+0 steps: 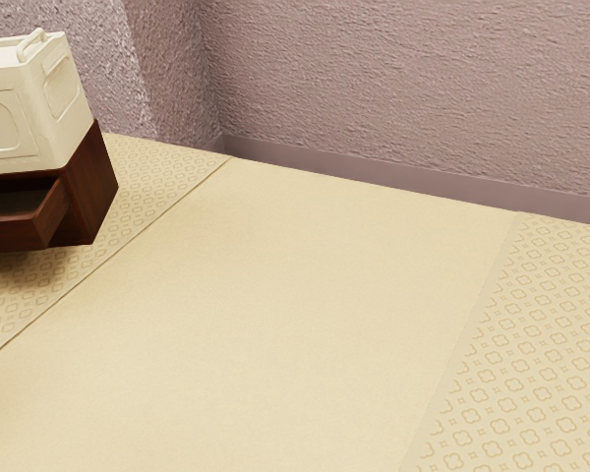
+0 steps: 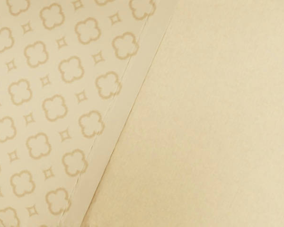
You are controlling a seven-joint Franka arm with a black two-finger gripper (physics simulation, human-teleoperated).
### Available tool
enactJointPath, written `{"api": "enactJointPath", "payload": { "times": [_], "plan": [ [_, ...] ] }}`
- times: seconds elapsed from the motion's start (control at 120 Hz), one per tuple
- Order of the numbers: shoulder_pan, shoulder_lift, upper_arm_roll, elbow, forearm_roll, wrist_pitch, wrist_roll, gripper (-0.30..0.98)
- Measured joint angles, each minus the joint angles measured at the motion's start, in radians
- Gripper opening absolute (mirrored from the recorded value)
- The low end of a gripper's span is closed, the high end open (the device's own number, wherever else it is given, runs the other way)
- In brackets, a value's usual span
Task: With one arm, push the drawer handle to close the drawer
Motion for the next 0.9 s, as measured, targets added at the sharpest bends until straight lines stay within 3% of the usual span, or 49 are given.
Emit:
{"api": "enactJointPath", "payload": {
  "times": [0.242,0.508,0.9],
  "plan": [
    [-0.006,0.067,0.052,0.05,-0.014,0.037,0.001,0.66],
    [0.004,0.065,0.066,0.052,-0.096,0.038,-0.026,0.66],
    [-0.008,0.179,0.108,0.144,-0.083,0.048,-0.042,0.64]
  ]
}}
